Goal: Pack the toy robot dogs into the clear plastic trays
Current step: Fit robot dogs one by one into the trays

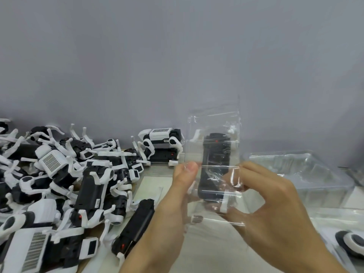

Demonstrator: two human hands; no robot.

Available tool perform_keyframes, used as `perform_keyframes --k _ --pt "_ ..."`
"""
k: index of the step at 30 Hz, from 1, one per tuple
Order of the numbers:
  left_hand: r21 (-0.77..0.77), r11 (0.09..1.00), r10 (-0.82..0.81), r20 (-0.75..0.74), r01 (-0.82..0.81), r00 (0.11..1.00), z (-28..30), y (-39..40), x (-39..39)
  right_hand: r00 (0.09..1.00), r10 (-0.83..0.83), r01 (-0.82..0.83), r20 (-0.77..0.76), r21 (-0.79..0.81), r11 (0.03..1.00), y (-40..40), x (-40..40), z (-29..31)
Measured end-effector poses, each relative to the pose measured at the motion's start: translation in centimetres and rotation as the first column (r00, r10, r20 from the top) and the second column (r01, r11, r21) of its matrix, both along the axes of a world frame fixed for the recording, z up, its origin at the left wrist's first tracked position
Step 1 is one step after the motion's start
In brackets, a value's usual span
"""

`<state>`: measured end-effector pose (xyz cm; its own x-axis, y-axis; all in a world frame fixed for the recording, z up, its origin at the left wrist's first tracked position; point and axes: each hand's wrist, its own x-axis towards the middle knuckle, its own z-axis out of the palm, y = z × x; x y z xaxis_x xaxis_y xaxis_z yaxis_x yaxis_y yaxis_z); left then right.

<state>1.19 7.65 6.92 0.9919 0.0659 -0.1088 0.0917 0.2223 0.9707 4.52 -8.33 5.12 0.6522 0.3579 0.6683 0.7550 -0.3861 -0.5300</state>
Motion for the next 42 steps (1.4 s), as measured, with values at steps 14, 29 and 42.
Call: perform_keyframes --k 14,29,42 --pt "0.381 0.905 0.145 0.147 -0.191 0.978 -0.9 0.6 -1.0 0.927 0.037 0.043 -0.373 0.204 0.978 -2.1 0.8 -0.1" --pt "0.969 0.245 -0.235 0.021 0.038 0.972 0.6 1.3 -2.8 0.744 -0.087 0.162 -0.662 0.053 0.985 -3.7 0.7 1.7" --pt "0.814 0.555 -0.216 -0.056 0.169 0.975 -3.9 5.4 -1.5 0.920 -0.122 -0.068 -0.372 -0.460 0.886 2.0 -1.0 -1.8"
